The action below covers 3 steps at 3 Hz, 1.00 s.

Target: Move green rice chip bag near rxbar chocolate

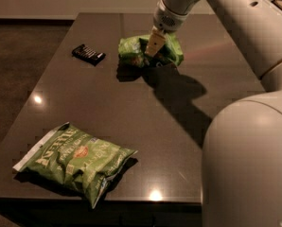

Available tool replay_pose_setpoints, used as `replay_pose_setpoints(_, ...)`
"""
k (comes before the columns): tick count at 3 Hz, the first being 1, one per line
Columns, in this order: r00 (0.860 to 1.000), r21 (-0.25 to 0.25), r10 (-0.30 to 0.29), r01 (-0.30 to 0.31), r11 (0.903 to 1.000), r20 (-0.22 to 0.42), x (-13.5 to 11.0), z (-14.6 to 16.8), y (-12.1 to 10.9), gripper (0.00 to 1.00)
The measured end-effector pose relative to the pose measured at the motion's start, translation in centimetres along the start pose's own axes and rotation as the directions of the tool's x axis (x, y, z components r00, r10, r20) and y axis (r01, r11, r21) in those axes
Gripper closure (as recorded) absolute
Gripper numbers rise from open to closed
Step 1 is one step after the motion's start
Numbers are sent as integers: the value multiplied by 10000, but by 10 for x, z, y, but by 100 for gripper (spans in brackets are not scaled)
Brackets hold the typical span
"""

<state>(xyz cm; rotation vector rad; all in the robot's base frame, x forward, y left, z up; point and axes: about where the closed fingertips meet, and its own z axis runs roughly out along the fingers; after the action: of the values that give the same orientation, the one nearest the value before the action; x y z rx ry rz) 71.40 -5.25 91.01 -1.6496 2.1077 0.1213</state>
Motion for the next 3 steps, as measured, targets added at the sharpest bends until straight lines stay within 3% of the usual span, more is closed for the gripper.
replay_pose_setpoints(3,9963,724,864,-862,9936,12,-53,20,-14,100)
